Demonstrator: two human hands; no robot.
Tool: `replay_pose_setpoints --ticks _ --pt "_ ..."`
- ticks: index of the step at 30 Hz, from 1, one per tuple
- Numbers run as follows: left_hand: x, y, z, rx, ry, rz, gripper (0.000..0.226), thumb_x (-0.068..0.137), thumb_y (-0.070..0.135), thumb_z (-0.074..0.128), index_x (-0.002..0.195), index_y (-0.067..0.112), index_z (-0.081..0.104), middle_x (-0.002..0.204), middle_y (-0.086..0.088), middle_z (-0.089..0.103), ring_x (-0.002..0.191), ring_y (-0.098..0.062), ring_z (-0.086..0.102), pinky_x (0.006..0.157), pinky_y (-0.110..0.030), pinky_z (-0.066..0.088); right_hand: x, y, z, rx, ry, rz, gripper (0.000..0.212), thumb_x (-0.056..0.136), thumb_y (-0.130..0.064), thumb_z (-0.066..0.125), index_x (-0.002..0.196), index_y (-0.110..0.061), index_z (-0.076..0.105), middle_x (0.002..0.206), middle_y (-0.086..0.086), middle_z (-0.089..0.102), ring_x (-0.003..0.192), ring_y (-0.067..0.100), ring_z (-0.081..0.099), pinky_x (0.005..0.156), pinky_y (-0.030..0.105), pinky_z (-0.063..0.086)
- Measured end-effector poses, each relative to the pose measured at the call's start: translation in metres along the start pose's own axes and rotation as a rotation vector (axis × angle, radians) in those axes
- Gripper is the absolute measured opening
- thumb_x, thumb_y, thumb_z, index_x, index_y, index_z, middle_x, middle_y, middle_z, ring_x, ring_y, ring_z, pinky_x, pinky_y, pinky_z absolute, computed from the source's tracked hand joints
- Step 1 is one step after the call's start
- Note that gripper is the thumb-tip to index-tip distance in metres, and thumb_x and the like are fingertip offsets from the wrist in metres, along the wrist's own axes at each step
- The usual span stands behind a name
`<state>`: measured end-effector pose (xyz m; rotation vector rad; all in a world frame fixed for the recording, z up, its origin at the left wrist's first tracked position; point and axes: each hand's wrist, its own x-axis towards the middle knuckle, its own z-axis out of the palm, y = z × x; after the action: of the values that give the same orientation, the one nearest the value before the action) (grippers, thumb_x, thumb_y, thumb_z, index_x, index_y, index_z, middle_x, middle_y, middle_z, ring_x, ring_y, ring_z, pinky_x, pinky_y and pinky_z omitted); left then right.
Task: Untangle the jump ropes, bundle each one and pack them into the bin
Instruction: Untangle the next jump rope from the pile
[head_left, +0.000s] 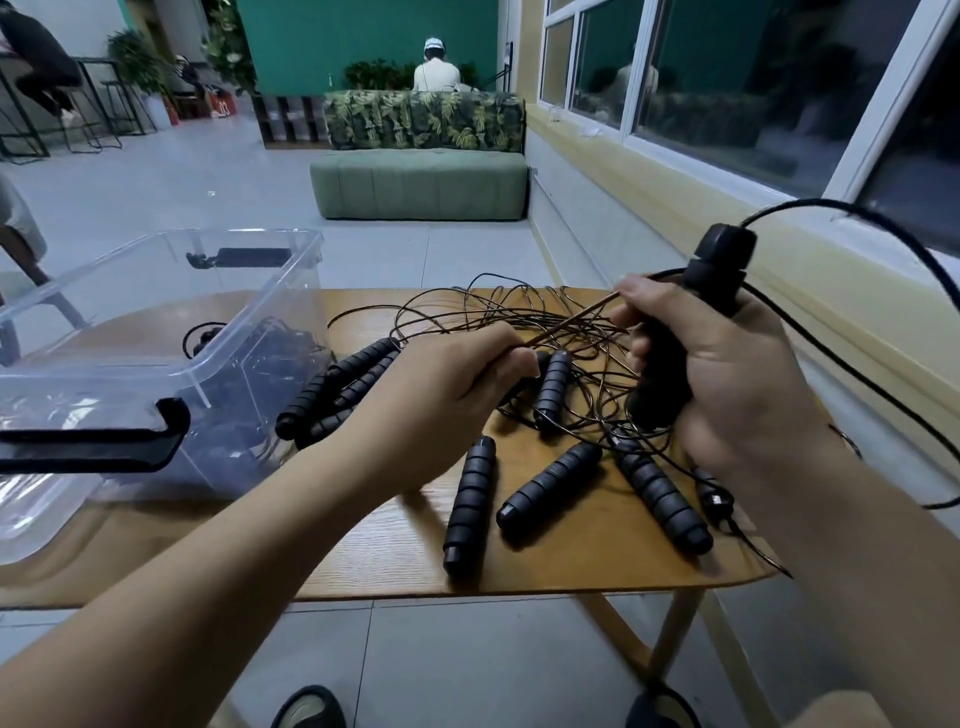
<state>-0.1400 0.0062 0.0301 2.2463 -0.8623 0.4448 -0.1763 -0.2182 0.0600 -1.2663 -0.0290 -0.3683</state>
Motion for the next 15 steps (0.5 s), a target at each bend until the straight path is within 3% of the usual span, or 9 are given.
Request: replay_pose_setpoints --ticks 3,8,11,15 --pt "0.000 -0.004 0.001 -0.008 0.009 0.016 0.019 0.108 0.035 0.058 0.102 0.021 0.069 0.077 0.010 0.065 0.074 -0.012 0.062 0.068 -0.043 0.053 0.001 -0.003 -0.002 0.023 0.024 -0.007 0.008 0.095 -0.012 0.077 0.088 -0.009 0.074 0.078 0.006 0.074 0.059 0.012 0.057 0.057 0.022 0.049" --pt "0.001 -0.026 0.009 -0.007 -0.130 -0.001 0.016 0.098 0.034 0.074 0.090 0.023 0.066 0.089 0.011 0.065 0.089 -0.008 0.063 0.079 -0.037 0.053 0.008 -0.008 -0.009 0.060 0.046 0.019 0.009 0.099 -0.014 0.073 0.104 -0.007 0.069 0.083 0.004 0.076 0.063 0.011 0.062 0.058 0.022 0.050" --pt "-0.003 -0.031 0.018 -0.012 -0.206 -0.047 0.018 0.095 0.046 0.074 0.098 0.030 0.067 0.097 0.015 0.064 0.094 -0.003 0.063 0.079 -0.024 0.052 0.009 -0.005 -0.009 0.025 0.036 0.047 0.007 0.100 -0.014 0.071 0.094 -0.011 0.070 0.082 0.002 0.076 0.062 0.011 0.062 0.057 0.021 0.049" --pt "-0.008 -0.028 0.027 -0.068 -0.301 -0.105 0.028 0.091 0.054 0.077 0.108 0.032 0.069 0.091 0.015 0.069 0.087 -0.001 0.065 0.074 -0.025 0.052 0.009 -0.001 -0.008 0.004 0.036 0.082 0.005 0.099 -0.014 0.072 0.096 -0.011 0.070 0.083 0.003 0.077 0.061 0.010 0.061 0.056 0.020 0.048"
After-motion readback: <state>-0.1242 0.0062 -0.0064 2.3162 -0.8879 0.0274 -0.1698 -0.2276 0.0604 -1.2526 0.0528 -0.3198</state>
